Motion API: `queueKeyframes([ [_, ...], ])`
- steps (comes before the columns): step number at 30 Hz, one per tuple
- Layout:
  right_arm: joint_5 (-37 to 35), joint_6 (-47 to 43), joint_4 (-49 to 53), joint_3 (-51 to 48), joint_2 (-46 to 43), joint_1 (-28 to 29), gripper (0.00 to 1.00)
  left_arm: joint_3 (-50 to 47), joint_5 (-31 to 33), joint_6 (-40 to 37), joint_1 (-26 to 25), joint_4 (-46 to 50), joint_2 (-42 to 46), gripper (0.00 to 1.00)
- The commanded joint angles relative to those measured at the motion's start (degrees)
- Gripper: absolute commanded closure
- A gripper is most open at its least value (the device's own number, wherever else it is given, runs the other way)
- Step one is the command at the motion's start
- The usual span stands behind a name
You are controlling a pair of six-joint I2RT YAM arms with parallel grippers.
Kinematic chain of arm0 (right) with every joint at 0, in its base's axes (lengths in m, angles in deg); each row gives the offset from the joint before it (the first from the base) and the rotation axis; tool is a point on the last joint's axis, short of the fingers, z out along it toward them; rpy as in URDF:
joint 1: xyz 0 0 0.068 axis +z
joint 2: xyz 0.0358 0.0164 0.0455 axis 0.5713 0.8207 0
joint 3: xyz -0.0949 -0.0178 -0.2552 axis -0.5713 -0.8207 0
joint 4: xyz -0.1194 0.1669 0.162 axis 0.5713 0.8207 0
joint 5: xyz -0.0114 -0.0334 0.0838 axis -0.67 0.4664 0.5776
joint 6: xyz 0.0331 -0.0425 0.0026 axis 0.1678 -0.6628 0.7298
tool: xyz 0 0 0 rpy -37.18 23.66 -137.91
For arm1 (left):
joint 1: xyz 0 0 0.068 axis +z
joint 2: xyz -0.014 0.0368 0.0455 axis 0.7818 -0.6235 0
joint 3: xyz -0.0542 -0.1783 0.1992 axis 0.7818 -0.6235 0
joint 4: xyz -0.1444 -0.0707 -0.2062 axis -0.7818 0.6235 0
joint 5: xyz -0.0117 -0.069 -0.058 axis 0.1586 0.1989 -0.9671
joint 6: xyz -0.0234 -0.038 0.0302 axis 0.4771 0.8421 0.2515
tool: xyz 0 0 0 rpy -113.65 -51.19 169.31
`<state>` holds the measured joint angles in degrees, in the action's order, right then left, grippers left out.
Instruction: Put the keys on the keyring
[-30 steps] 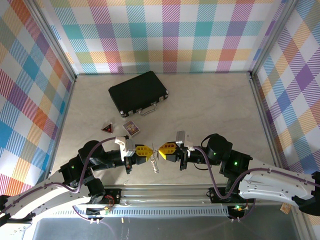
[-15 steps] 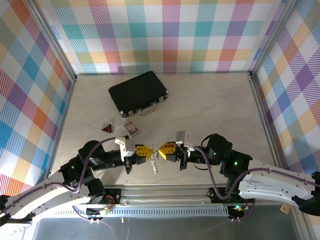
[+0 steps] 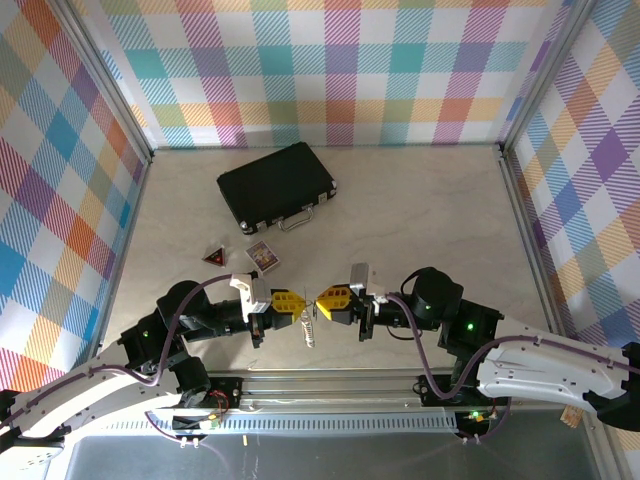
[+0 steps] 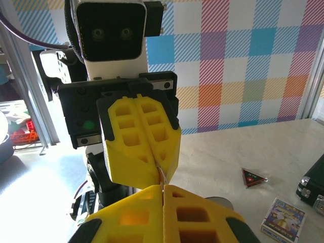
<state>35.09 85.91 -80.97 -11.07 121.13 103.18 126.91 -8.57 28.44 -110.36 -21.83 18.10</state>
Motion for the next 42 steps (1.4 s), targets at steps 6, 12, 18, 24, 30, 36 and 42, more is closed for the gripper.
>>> queueKeyframes([
  [6,0.80,-1.18,-1.22,0.56,-0.26,0.31,1.00,1.69,-0.55,-1.08,0.40,-1.18,0.55,1.00],
  [12,0.64,-1.16,-1.47,-0.12,-2.06,0.31,1.00,1.75,-0.44,-1.03,0.38,-1.14,0.57,1.00],
  [18,-0.39,-1.39,-0.08,-0.60,-3.81,0.31,1.00,1.58,-0.67,-1.02,0.43,-1.52,0.40,1.00],
  [24,0.19,-0.92,-0.70,-0.66,-2.52,0.31,1.00,1.49,-0.78,-1.04,0.38,-2.00,0.16,1.00],
  [30,-0.10,-1.12,-0.69,-0.71,-2.23,0.31,1.00,1.56,-0.87,-1.12,0.35,-1.53,0.28,1.00],
  [36,-0.38,-1.16,-0.57,-0.84,-1.88,0.24,1.00,1.42,-1.16,-1.09,0.33,-1.92,0.23,1.00],
  [42,-0.65,-1.13,-0.95,-0.75,-1.61,0.31,1.00,1.37,-1.14,-1.03,0.36,-1.88,0.31,1.00],
])
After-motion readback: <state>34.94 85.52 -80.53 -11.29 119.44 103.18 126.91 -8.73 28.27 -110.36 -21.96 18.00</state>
